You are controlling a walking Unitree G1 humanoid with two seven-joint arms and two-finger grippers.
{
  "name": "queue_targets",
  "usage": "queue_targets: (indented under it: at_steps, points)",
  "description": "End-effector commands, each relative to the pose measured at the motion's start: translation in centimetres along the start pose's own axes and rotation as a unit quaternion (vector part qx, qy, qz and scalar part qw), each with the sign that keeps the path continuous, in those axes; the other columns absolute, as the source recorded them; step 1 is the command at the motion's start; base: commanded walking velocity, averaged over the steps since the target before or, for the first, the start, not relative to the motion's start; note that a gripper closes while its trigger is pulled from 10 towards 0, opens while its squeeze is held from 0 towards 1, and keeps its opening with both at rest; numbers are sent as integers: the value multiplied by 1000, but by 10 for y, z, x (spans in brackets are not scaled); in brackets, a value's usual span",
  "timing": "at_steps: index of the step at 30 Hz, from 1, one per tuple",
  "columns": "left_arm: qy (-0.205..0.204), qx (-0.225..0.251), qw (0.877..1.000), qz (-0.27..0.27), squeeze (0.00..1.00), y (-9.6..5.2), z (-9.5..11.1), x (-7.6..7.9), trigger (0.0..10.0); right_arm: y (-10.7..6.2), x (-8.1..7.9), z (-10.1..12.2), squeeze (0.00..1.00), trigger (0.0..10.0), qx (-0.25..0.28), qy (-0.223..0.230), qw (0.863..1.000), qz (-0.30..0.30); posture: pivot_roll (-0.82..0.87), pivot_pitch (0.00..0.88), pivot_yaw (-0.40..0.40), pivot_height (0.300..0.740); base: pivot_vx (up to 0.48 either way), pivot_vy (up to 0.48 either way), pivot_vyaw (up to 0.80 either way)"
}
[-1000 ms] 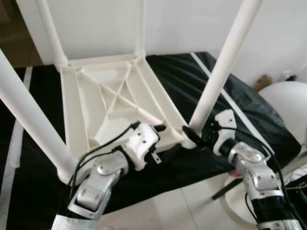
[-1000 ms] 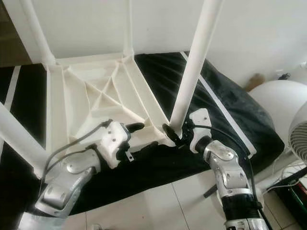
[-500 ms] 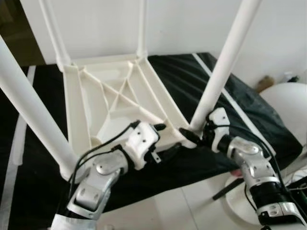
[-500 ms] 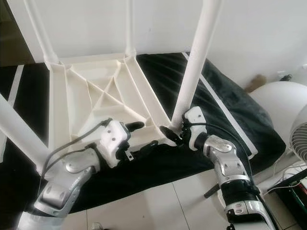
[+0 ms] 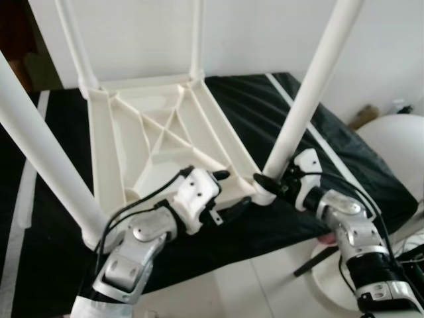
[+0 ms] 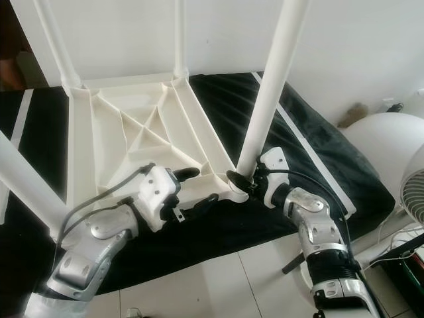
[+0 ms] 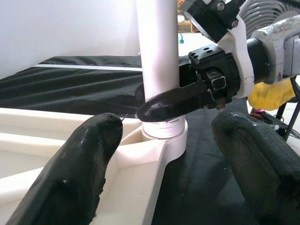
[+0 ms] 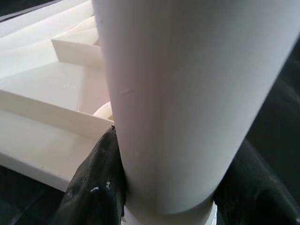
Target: Building children table
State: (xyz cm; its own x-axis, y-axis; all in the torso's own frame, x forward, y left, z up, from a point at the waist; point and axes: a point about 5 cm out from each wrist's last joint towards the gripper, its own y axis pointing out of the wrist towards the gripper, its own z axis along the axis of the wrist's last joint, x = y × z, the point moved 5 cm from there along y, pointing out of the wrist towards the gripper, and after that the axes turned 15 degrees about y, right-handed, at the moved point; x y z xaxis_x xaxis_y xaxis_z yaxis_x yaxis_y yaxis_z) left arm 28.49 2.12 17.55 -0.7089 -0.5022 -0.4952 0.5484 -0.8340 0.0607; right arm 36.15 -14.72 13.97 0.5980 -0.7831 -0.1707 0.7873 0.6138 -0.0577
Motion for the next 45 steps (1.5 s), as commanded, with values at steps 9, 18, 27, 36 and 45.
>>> queue_targets:
  at_steps: [9,18,27,36,45]
  points:
    - [-16,4,1000,-1,0,3,1,5,10000,-4,7,-14,0,10000,2,14,997,-82,1,61,-69,740,0,0,0]
    - [-9,-4,1000,6,0,0,-4,1,10000,-11,10,-14,0,10000,54,68,974,-210,-7,49,-66,740,0,0,0]
    - [-13,-9,1000,21,0,1,-7,0,10000,-16,-1,-22,0,10000,97,113,932,-330,-10,44,-70,740,0,0,0]
    - [3,-23,999,40,0,1,-10,-10,10000,-15,-21,-23,0,10000,119,132,913,-368,-3,27,-57,740,0,0,0]
    - [12,-38,998,55,0,1,-14,-15,10000,-20,-19,-11,1000,10000,145,113,910,-373,-4,21,-59,740,0,0,0]
